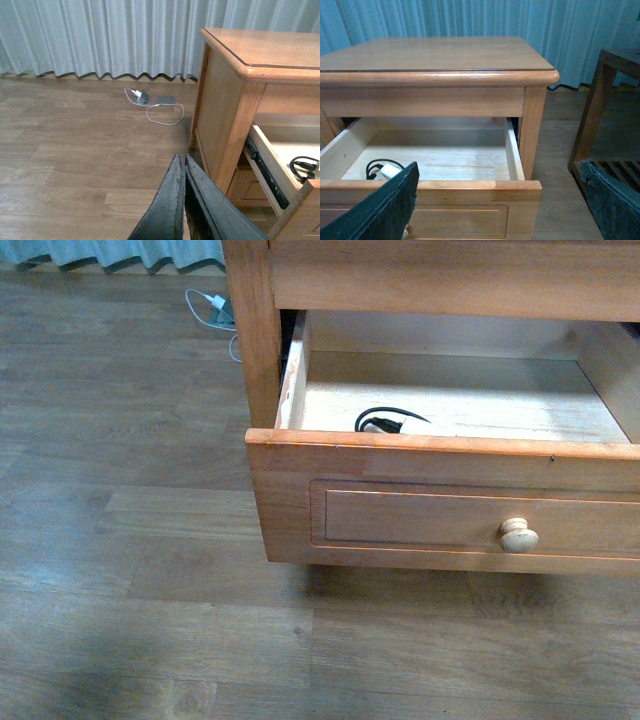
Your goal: Put charger into drawer
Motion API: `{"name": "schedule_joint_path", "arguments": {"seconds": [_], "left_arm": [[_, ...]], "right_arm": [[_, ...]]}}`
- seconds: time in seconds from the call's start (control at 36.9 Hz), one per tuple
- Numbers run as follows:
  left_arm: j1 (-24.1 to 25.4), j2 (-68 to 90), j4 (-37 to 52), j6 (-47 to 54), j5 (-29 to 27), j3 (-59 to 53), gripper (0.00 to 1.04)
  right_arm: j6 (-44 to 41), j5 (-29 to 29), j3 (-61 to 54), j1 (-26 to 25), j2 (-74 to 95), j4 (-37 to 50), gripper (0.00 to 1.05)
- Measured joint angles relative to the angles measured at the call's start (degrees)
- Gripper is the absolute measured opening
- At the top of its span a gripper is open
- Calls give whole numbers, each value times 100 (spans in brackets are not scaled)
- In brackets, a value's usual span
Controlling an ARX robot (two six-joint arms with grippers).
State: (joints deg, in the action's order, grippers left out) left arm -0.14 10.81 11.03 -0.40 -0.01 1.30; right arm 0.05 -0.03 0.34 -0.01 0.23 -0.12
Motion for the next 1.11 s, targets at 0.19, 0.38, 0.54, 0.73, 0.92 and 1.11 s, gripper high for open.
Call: {"name": "schedule_joint_path", "arguments": {"seconds": [0.19, 0.38, 0.54, 0.73, 0.92, 1.11], "left_arm": [[0, -1034, -1069, 2, 2, 2, 4], [0, -1054, -1095, -2, 2, 2, 9], [0, -1054, -1095, 0, 4, 2, 43], [0, -1056, -1095, 0, 2, 2, 84], [0, -1056, -1095, 11, 2, 2, 98], [0, -1056, -1095, 13, 2, 2, 98]], "right_arm": [[-2, 0, 0, 0, 0, 0, 96], [-11, -37, 2, -7, 13, -22, 96], [-9, -243, 122, 74, 909, -413, 96], [-7, -378, 774, 420, 3757, 243, 96], [68, -417, 1388, 855, 6037, 931, 96], [304, -256, 1862, 1329, 7641, 1596, 96]]}}
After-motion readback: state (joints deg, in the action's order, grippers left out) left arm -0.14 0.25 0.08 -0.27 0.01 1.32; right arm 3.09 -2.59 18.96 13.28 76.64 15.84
